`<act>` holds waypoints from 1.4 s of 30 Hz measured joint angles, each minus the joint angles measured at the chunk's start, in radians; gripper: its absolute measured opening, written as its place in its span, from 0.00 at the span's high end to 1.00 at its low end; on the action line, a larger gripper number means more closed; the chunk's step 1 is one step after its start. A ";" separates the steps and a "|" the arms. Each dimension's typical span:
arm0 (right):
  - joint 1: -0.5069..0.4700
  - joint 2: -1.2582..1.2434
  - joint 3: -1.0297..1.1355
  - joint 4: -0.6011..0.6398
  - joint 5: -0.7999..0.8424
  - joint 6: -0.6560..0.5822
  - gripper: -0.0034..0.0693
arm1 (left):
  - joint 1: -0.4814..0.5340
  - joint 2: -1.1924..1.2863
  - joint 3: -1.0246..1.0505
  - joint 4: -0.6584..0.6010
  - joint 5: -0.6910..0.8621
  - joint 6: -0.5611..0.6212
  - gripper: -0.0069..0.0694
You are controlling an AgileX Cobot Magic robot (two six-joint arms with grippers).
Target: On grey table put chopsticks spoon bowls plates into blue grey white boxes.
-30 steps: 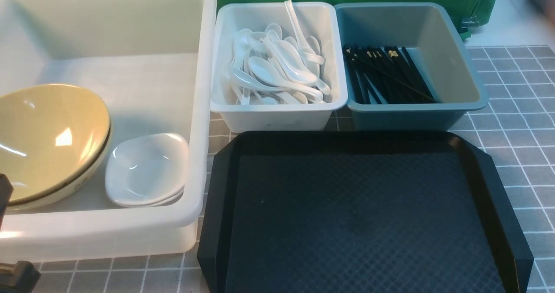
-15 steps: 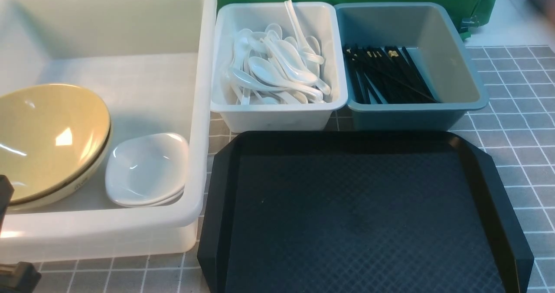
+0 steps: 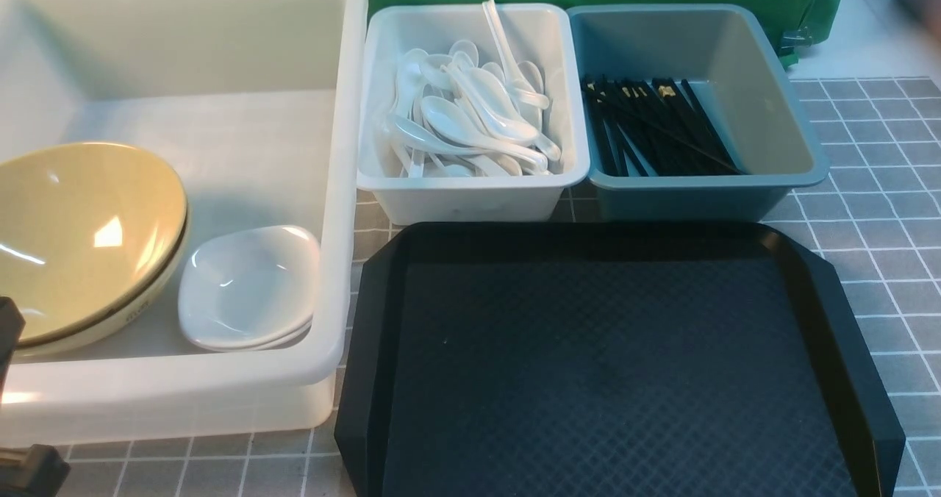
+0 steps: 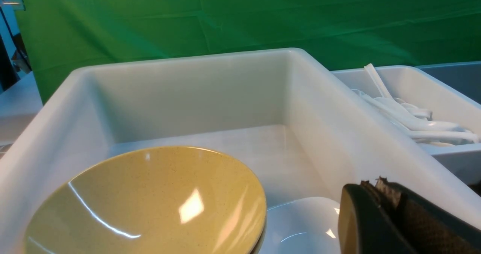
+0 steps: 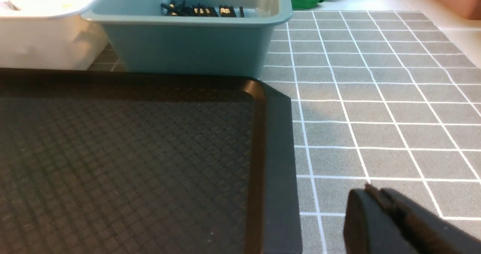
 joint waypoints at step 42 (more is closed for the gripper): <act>0.000 0.000 0.000 0.000 0.000 0.000 0.82 | -0.070 -0.187 0.278 0.422 0.072 -0.496 0.92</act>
